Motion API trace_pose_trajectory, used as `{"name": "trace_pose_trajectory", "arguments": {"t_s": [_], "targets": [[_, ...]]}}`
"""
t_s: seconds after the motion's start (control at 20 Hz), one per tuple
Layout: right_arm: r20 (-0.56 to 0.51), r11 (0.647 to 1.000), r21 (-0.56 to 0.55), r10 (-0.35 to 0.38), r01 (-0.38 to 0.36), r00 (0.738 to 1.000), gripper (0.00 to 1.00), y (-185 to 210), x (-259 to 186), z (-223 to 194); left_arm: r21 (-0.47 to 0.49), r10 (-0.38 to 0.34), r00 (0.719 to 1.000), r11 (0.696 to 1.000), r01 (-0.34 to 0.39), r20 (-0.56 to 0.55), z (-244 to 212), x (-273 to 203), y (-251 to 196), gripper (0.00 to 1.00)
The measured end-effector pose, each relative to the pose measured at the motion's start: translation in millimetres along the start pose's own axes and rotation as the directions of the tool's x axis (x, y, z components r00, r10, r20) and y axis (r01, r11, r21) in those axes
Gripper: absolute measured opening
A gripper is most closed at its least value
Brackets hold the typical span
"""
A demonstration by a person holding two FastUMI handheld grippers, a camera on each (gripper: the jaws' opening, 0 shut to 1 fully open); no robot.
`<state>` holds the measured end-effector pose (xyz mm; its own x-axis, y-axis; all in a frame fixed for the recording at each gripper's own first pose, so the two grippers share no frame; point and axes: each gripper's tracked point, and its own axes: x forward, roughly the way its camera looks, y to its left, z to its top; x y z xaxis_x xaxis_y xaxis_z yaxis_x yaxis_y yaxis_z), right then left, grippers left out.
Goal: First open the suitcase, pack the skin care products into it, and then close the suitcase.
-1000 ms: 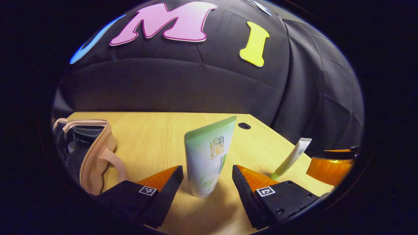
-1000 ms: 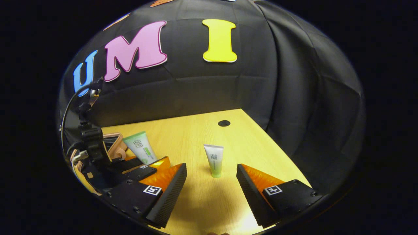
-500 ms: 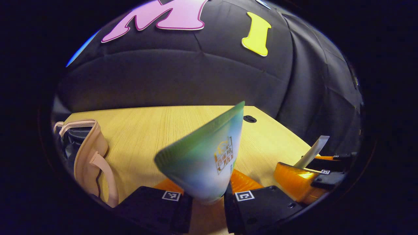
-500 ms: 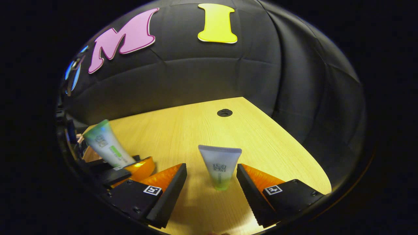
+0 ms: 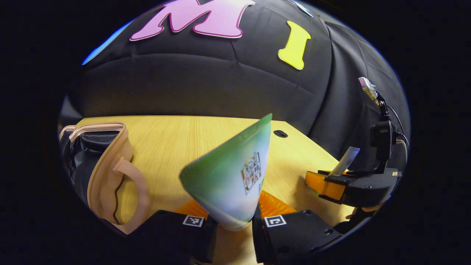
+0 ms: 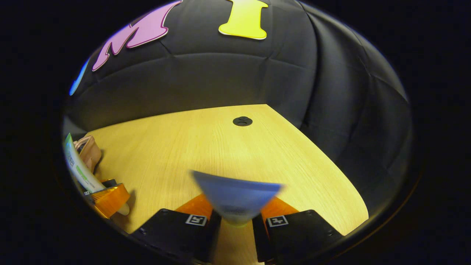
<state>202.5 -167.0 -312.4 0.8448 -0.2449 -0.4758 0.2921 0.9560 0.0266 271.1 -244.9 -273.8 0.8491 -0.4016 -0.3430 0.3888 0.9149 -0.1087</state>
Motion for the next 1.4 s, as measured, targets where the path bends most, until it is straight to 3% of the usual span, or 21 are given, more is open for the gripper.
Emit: {"name": "trace_pose_trajectory", "arguments": {"t_s": [0.15, 0.35, 0.4, 0.5, 0.6, 0.7, 0.9, 1.05, 1.2, 1.35, 1.4], "targets": [[-0.008, 0.999, -0.012, 0.046, -0.046, 0.999, 0.33, 10.9, -9.0, -0.9, 0.003, 0.002, 1.000, 1.000, -0.002, 0.004, -2.6, -6.7, 4.2, 0.45], [0.086, 0.995, -0.033, 0.099, -0.096, 0.991, 0.37, 27.4, -45.4, 32.9, -0.041, 0.025, 0.999, 0.999, -0.023, 0.048, 13.6, -34.9, 16.6, 0.45], [0.100, 0.993, -0.030, 0.120, -0.117, 0.988, 0.37, 34.5, -57.4, 40.8, -0.053, 0.031, 0.998, 0.998, -0.028, 0.061, 24.0, -48.2, 21.1, 0.42], [0.110, 0.986, -0.052, 0.163, -0.158, 0.981, 0.36, 49.6, -86.8, 53.9, -0.095, 0.061, 0.993, 0.994, -0.052, 0.096, 49.3, -88.6, 37.2, 0.45], [0.104, 0.976, -0.083, 0.209, -0.201, 0.972, 0.37, 63.8, -113.5, 60.8, -0.136, 0.112, 0.986, 0.986, -0.095, 0.125, 84.0, -133.8, 70.4, 0.42], [0.078, 0.965, -0.123, 0.242, -0.232, 0.967, 0.37, 75.6, -138.9, 61.0, -0.140, 0.187, 0.977, 0.975, -0.173, 0.098, 97.8, -164.3, 118.1, 0.48], [0.043, 0.941, -0.128, 0.320, -0.312, 0.946, 0.37, 102.9, -171.3, 66.0, -0.107, 0.294, 0.953, 0.948, -0.301, -0.075, 73.5, -187.4, 223.3, 0.45], [0.057, 0.916, -0.160, 0.380, -0.367, 0.923, 0.37, 127.4, -189.6, 78.7, -0.088, 0.273, 0.919, 0.947, -0.308, -0.283, 18.0, -176.8, 276.4, 0.48], [0.052, 0.888, -0.148, 0.446, -0.435, 0.894, 0.37, 160.8, -206.5, 86.3, -0.124, 0.257, 0.863, 0.932, -0.340, -0.434, -26.4, -162.4, 298.3, 0.45], [0.049, 0.847, -0.109, 0.528, -0.521, 0.848, 0.37, 198.2, -228.0, 95.0, -0.146, 0.217, 0.807, 0.926, -0.348, -0.549, -54.3, -159.5, 298.4, 0.45], [0.042, 0.835, -0.115, 0.546, -0.539, 0.837, 0.37, 206.2, -234.5, 95.8, -0.142, 0.227, 0.807, 0.924, -0.356, -0.545, -50.4, -154.4, 301.9, 0.45]]}}
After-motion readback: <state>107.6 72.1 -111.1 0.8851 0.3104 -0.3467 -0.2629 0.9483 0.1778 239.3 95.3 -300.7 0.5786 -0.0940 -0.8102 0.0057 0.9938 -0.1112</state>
